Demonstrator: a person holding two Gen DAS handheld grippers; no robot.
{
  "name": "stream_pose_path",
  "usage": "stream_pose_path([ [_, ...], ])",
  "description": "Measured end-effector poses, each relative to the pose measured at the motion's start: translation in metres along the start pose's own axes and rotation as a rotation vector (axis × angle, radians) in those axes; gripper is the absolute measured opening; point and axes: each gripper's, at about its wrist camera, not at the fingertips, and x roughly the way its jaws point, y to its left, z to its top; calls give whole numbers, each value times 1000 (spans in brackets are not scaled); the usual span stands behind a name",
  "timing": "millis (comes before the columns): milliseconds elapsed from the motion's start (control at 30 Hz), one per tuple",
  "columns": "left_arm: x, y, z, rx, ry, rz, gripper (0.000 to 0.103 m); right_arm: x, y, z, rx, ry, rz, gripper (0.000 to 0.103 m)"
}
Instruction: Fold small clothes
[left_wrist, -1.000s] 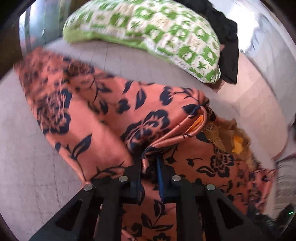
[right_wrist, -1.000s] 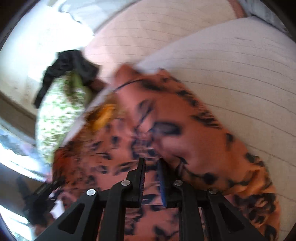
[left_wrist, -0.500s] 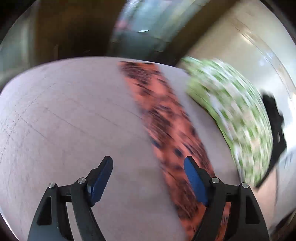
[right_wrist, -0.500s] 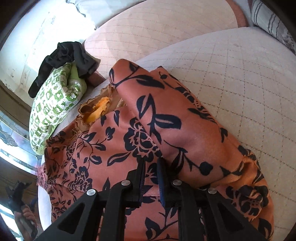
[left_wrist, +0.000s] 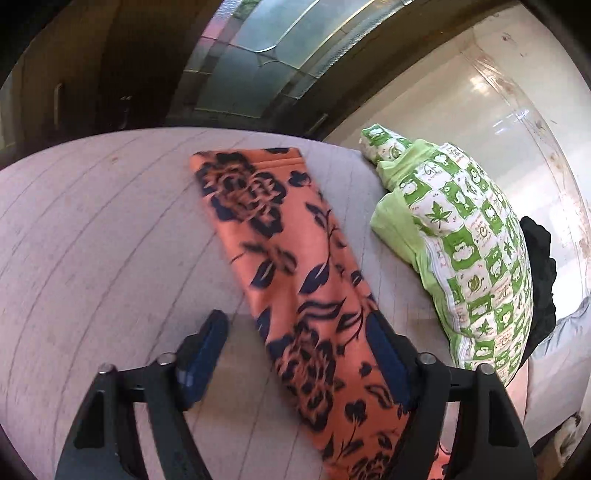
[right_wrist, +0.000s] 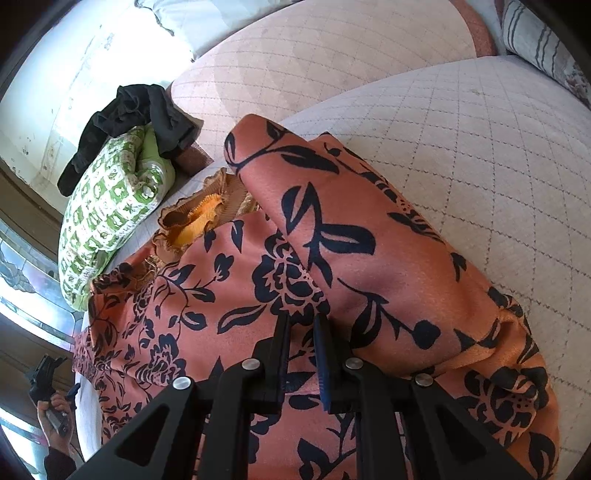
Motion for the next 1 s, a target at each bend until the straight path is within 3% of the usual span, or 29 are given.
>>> stream_pose_path([
  [33,5,-1,2,18,5,2,55,1,1,0,-2,-2,-1,16],
  [100,15,-1,4,21,12,11,24,1,2,0,-11,-7,-5,16],
  [167,19,0,3,11,-2,18,10,1,3,0,-14,-11,-5,16],
  [400,7,-23,-6,84,-42,10,7,2,-1,2,6,-9,15,16],
  [533,-26,-74,-19,203,-69,-61,7,-1,-2,3,32,-6,39,18],
  [633,-61,-130,-49,359,-86,-111,7,-7,2,3,14,-28,32,18],
  [733,-96,-192,-107,559,-100,-179,7,-19,7,5,-11,-71,26,18],
  [800,-114,-231,-163,699,-95,-229,7,-30,7,8,-8,-104,37,18],
  [933,-129,-287,-296,995,26,-331,9,-47,1,16,28,-146,70,18],
  [1000,-127,-299,-356,1143,125,-358,18,-53,-4,20,48,-161,86,18],
])
